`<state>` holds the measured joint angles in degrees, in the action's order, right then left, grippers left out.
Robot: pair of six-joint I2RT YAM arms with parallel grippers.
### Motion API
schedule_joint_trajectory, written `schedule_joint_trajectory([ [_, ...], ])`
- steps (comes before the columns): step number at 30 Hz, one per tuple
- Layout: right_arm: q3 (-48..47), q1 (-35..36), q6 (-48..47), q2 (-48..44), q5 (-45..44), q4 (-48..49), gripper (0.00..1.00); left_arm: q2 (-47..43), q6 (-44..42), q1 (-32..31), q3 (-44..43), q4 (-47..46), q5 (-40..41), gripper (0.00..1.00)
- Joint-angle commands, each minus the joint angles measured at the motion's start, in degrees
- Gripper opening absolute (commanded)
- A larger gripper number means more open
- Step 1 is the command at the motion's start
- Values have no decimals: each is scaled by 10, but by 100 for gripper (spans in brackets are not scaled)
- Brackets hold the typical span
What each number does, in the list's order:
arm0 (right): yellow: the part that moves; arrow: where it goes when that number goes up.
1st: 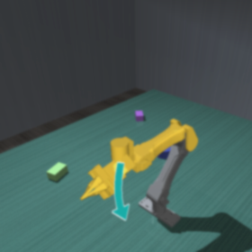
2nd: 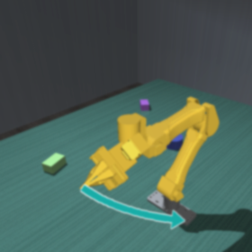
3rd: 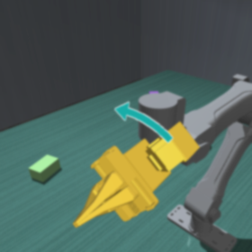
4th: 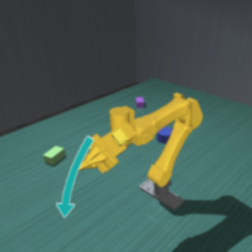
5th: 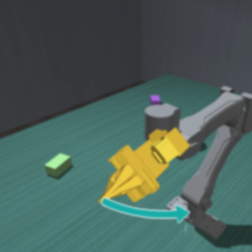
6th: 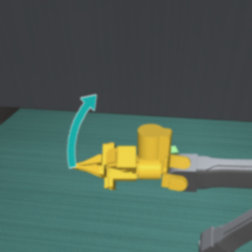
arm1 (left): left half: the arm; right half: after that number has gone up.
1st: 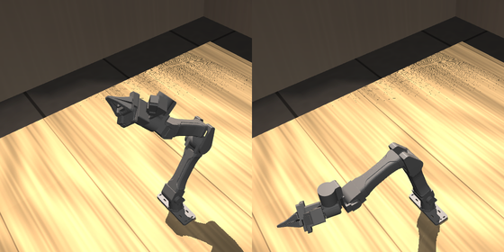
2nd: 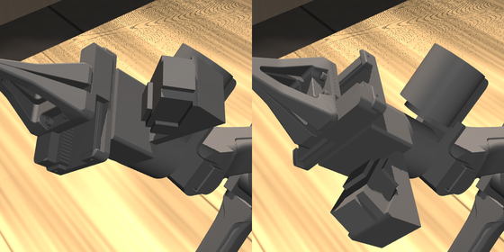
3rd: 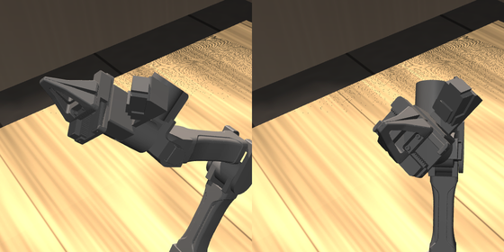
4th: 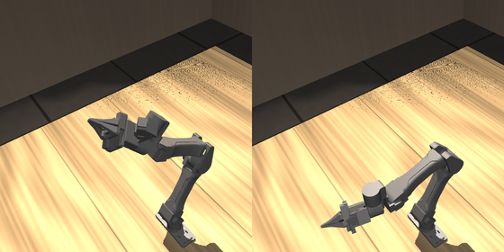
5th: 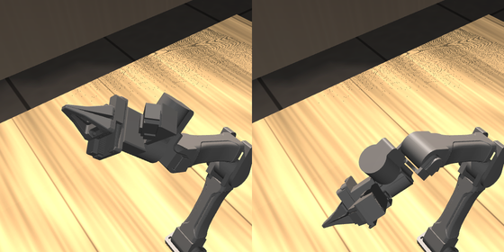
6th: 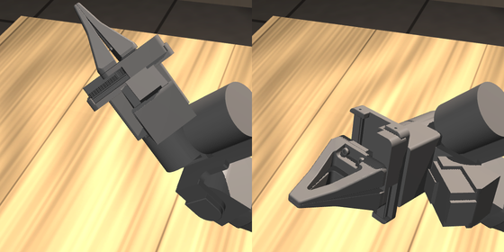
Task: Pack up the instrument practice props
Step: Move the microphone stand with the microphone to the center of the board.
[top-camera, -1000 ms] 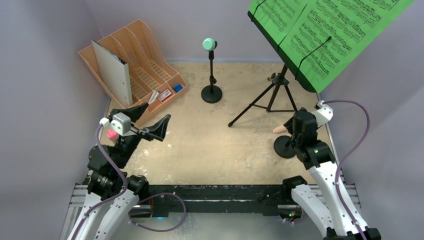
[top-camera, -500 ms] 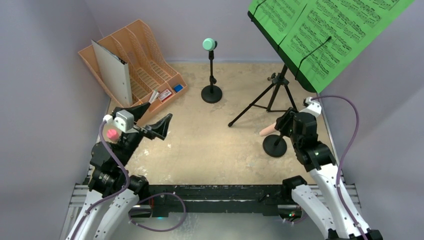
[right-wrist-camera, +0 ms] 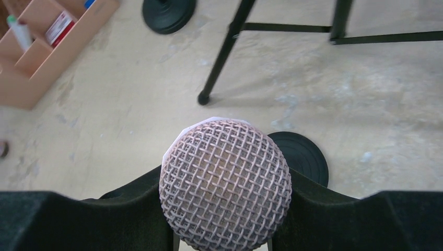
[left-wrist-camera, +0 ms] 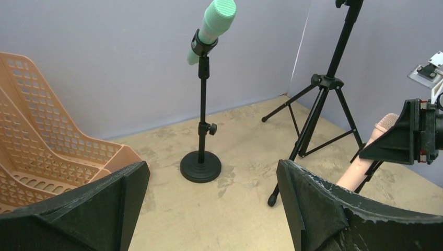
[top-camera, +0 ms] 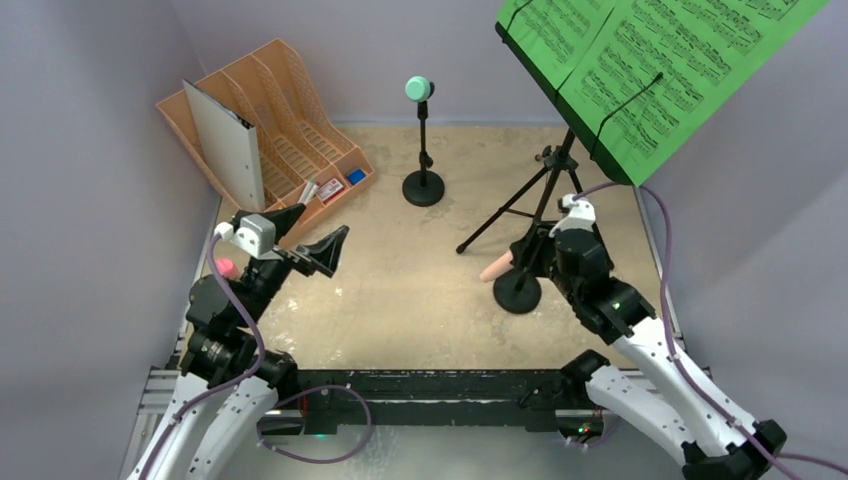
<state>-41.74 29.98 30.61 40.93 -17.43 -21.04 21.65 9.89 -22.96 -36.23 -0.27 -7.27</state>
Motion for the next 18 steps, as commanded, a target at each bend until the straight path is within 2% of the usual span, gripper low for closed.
schedule_joint_trajectory([
  [1,-3,69,32,7,-28,47,3,9,-2,-2,-19,-7,-6,99],
  [4,-11,135,47,32,-55,49,3,11,-2,-2,-19,-7,-5,99],
  [9,-41,288,98,99,-166,60,5,16,1,-2,-20,-6,-5,99],
  [11,-56,329,110,132,-193,67,5,18,2,-2,-20,-6,-6,99],
  [18,-84,365,106,212,-199,156,3,20,7,-2,-19,-7,-10,99],
])
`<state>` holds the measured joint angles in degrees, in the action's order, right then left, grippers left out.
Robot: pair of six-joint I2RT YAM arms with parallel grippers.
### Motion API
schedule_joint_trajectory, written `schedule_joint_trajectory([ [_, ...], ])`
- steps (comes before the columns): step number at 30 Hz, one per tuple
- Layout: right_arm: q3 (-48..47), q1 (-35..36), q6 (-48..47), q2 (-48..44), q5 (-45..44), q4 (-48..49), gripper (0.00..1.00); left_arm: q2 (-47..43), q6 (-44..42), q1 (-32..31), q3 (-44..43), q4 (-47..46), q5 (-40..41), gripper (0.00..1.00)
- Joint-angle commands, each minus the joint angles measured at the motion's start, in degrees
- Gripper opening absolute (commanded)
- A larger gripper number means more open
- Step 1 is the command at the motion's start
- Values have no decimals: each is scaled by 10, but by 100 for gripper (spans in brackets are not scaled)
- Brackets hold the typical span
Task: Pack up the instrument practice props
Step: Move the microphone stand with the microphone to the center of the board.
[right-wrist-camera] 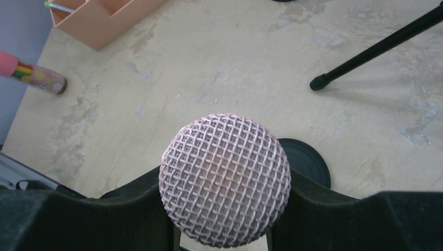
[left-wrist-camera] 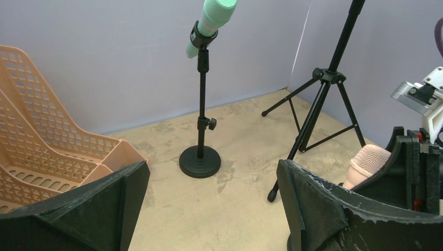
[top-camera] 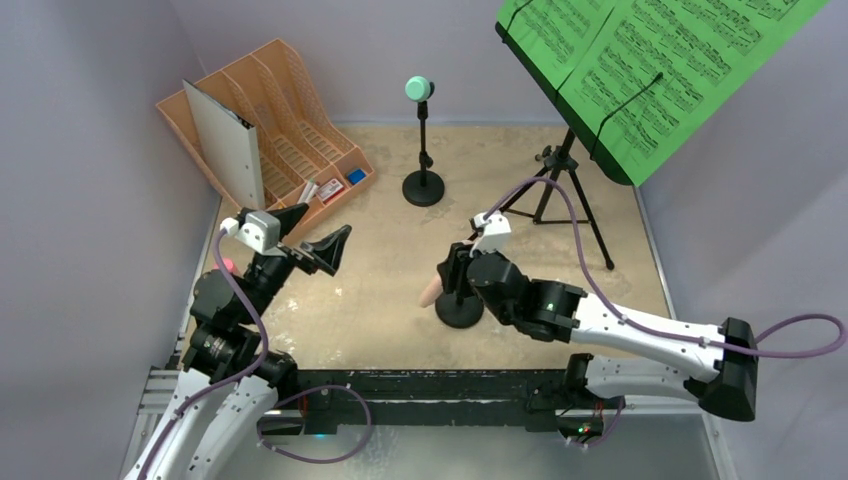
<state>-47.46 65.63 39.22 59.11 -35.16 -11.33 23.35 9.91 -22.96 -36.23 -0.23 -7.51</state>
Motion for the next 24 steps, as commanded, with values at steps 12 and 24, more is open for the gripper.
schedule_joint_trajectory([
  [12,-73,20,20,120,-85,169,7,9,4,-2,-12,-15,-39,99],
  [24,-72,20,-4,152,-85,230,42,22,6,-2,-6,-26,-69,99],
])
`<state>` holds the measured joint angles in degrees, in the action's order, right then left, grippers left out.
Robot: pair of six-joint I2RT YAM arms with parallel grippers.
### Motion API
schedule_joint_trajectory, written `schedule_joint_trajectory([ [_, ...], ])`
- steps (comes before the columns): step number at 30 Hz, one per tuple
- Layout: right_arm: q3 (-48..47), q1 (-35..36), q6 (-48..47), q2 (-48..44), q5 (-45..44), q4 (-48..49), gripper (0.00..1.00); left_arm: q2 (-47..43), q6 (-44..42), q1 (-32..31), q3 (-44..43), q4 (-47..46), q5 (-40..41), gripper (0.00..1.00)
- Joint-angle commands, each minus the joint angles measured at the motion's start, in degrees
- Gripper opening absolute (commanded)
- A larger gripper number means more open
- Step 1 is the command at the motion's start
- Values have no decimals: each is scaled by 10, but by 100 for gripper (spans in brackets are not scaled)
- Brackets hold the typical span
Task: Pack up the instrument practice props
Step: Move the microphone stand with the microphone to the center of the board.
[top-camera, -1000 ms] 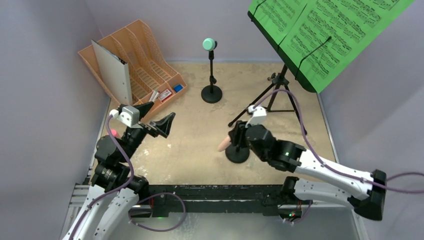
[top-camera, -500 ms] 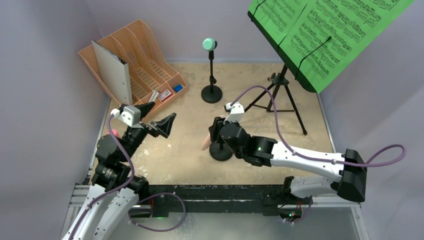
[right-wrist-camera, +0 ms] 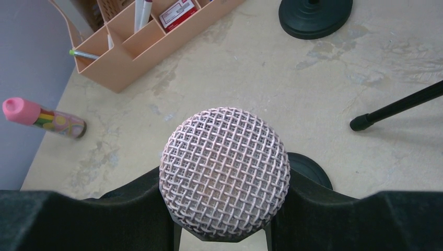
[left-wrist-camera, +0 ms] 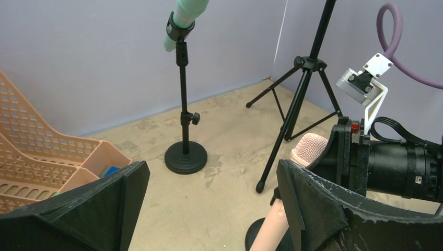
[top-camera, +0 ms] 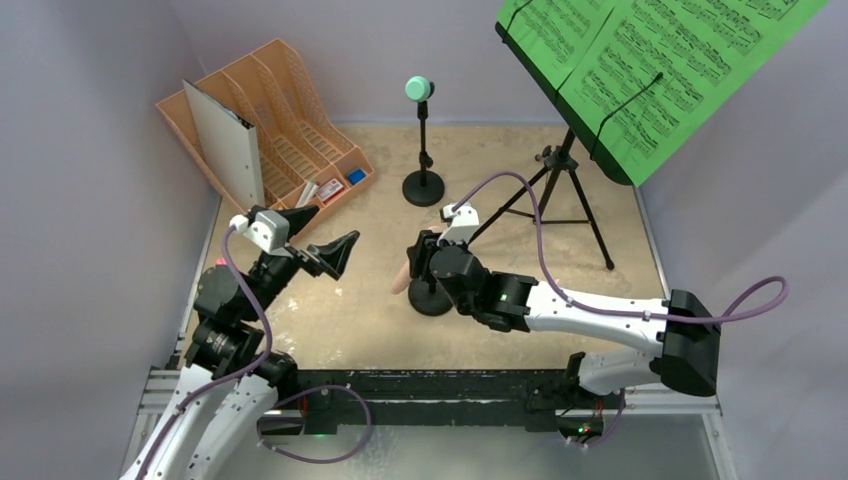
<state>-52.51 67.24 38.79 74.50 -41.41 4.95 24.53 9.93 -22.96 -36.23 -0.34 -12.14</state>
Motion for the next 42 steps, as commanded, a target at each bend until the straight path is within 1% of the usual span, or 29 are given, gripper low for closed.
schedule_joint_trajectory([
  [1,-21,4,-1,-2,-21,72,45,13,8,-2,-6,-27,-27,99],
  [4,-18,4,-3,-3,4,80,51,28,15,-2,-8,-29,-42,99],
  [7,-9,4,-3,-9,20,92,52,55,17,-2,-19,-17,-60,99],
  [14,33,3,32,-25,36,124,39,104,23,-2,-31,-15,-108,99],
  [18,60,0,93,-29,30,142,28,119,19,-2,-33,-8,-110,99],
  [20,75,-2,124,-30,29,159,27,121,18,-2,-33,-6,-108,98],
  [27,88,-3,236,-11,12,181,26,111,14,-2,-33,2,-88,98],
  [31,86,-3,267,6,6,208,26,111,9,-2,-36,2,-71,98],
  [34,71,-3,263,21,-3,214,27,112,9,-2,-38,22,-66,99],
  [36,56,-2,251,27,-3,212,32,114,12,-2,-38,24,-62,99],
  [39,46,-3,218,18,-7,209,44,119,24,-2,-40,22,-62,99],
  [42,48,-3,181,-7,-4,205,58,131,44,-2,-55,37,-66,98],
])
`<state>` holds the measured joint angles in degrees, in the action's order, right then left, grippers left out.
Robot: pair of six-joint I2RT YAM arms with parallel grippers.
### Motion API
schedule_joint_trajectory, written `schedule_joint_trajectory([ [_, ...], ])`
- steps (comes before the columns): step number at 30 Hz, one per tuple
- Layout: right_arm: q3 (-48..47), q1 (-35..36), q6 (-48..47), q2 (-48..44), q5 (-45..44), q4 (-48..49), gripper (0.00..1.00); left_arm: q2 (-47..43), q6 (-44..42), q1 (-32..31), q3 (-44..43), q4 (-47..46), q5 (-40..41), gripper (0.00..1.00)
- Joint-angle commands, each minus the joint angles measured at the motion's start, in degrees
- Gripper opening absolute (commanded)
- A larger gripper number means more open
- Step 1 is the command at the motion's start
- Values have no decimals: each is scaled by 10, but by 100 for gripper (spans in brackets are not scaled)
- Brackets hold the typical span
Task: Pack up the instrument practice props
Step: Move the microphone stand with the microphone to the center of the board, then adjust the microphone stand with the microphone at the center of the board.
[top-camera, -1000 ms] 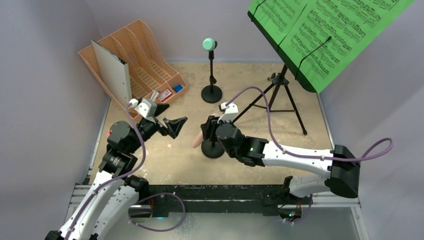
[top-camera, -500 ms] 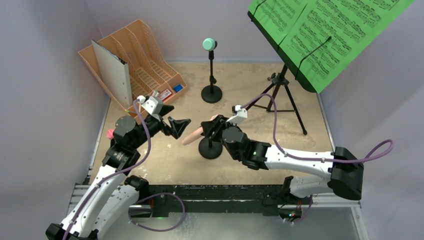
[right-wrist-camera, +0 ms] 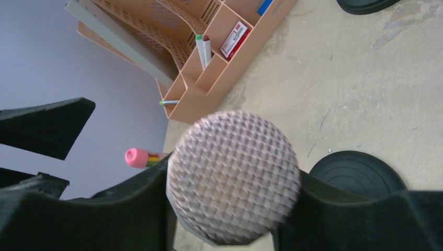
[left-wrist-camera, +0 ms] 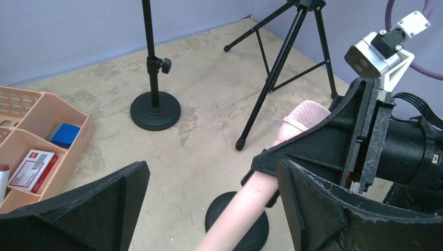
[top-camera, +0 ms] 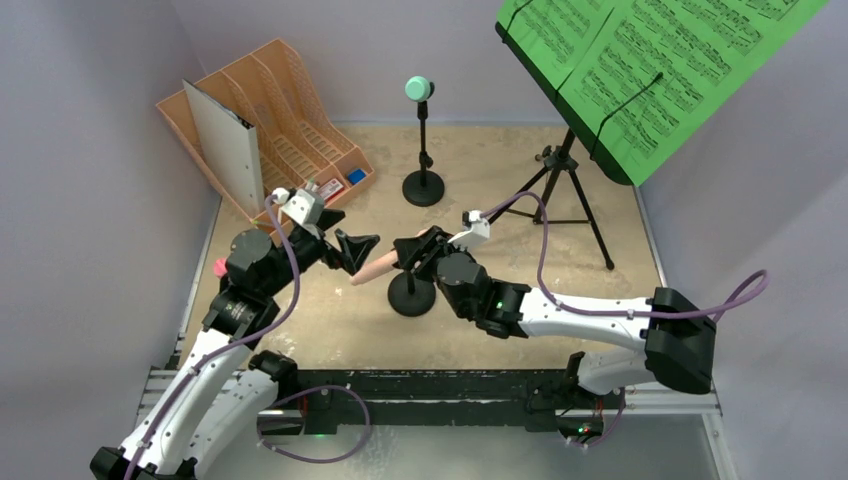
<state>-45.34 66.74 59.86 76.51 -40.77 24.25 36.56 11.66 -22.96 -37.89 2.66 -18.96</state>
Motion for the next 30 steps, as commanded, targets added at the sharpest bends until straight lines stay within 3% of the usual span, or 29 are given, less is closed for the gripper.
schedule_joint_trajectory([
  [1,-22,2,-45,-36,-5,11,64,14,34,-2,-43,13,-2,98],
  [6,-25,2,-119,-76,27,-31,89,19,82,-2,-57,41,-9,96],
  [10,-32,2,-183,-110,43,-55,99,34,103,-2,-75,83,-47,93],
  [21,10,2,-325,-201,-39,-80,99,22,128,-3,-74,194,-108,86],
  [30,0,2,-384,-238,-57,-127,99,32,210,-8,3,184,-167,78],
])
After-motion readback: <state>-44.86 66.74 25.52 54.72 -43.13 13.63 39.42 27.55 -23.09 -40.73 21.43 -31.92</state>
